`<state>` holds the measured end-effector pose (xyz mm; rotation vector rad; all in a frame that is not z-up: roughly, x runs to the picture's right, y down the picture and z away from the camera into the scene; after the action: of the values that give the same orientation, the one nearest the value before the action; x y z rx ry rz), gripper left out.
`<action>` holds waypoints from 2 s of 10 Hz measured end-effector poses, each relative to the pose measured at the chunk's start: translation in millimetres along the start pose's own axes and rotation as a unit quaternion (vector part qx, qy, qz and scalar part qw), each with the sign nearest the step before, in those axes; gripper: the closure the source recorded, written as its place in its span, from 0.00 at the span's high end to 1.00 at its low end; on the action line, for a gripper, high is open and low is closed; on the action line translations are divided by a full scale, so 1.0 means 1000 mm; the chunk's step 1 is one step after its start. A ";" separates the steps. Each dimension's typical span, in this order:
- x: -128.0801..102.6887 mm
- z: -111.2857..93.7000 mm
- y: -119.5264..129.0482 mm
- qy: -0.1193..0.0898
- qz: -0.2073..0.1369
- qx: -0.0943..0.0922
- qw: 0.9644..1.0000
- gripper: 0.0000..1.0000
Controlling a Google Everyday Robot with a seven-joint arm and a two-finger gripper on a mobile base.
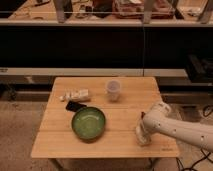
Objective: Wipe the white sponge on the table
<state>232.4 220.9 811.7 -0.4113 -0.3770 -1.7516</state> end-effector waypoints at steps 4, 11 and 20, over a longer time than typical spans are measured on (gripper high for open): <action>0.055 0.012 -0.019 0.002 0.020 -0.015 1.000 0.09; 0.042 0.006 -0.122 -0.010 -0.068 0.038 0.997 0.09; -0.049 -0.001 -0.065 -0.041 -0.097 0.017 0.994 0.09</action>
<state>178.4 276.6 785.9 -0.4349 -0.5191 -1.9182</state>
